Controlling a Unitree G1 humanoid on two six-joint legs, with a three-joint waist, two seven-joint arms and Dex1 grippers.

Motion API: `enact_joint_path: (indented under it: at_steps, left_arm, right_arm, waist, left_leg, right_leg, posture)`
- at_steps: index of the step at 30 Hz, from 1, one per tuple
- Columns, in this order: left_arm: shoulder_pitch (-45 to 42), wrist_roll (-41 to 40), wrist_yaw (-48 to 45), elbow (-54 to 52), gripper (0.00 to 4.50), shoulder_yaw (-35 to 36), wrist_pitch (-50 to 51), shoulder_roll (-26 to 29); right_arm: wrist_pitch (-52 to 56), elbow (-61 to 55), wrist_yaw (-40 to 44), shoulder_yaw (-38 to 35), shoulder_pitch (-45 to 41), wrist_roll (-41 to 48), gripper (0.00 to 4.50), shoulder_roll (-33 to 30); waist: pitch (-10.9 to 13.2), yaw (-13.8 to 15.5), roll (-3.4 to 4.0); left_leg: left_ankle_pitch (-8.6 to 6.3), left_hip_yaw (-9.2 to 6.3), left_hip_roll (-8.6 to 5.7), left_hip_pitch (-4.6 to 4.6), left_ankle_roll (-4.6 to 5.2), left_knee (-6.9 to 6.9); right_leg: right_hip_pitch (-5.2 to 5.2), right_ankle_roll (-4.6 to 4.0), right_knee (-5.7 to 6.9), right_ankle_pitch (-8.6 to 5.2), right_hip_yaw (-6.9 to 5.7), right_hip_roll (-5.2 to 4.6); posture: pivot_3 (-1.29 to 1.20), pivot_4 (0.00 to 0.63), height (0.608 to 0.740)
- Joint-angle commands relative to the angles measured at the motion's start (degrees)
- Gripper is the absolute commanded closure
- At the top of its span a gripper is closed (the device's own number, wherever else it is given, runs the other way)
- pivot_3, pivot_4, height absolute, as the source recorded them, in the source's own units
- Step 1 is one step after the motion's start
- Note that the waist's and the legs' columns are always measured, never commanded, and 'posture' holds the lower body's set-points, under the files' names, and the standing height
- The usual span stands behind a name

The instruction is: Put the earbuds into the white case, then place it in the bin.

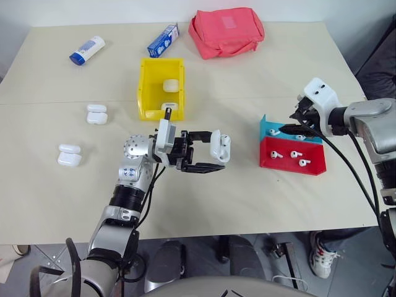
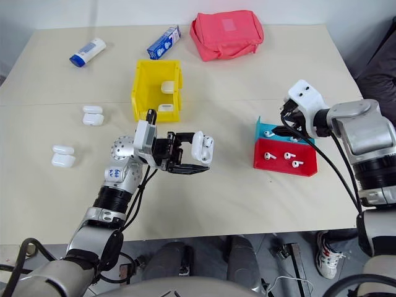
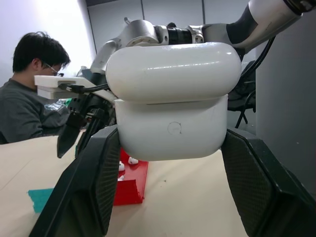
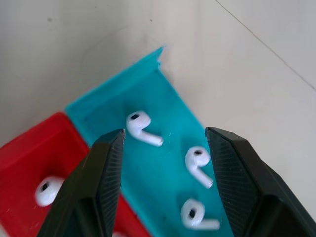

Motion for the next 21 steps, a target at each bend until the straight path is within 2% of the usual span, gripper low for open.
enact_joint_path:
  at_steps: [1,8,12,21]
  left_arm:
    - [-0.3,-0.1,0.4,-2.1,1.77,-0.4,-0.1,-0.1]
    - [0.0,-0.3,0.1,-2.7,1.77,-0.5,0.1,0.0]
    - [0.3,-0.3,0.2,-3.3,1.77,-0.6,0.4,0.1]
    - [1.3,-0.4,0.9,-4.9,1.77,-0.7,1.0,0.5]
  right_arm:
    - [-4.1,4.7,2.3,0.3,-3.4,-3.5,1.82,0.9]
    - [-8.3,16.1,7.2,2.4,-9.8,-8.6,1.82,4.9]
    - [-10.3,18.5,10.5,2.9,-10.4,-10.0,1.82,6.4]
    - [-13.6,23.5,11.4,2.2,-11.3,-13.4,1.82,9.4]
  waist:
    - [0.0,0.0,0.02]
    - [0.0,-0.5,0.08]
    - [0.0,-0.5,0.09]
    - [0.0,-1.2,0.13]
  left_leg:
    - [0.0,0.0,0.0,0.0,0.0,0.0]
    - [0.05,0.0,0.03,0.01,-0.09,-0.02]
    - [0.05,-0.01,0.03,0.01,-0.09,-0.02]
    - [0.07,-0.03,0.03,0.02,-0.13,-0.02]
  right_leg:
    - [0.0,0.0,0.01,0.0,0.0,0.0]
    - [-0.01,0.0,0.05,0.0,-0.02,0.03]
    - [-0.01,0.0,0.06,0.0,-0.01,0.02]
    - [-0.01,0.0,0.1,0.0,-0.02,0.02]
  posture:
    - [0.0,0.15,0.74]
    - [0.0,0.15,0.74]
    - [0.0,0.15,0.74]
    - [0.0,0.15,0.74]
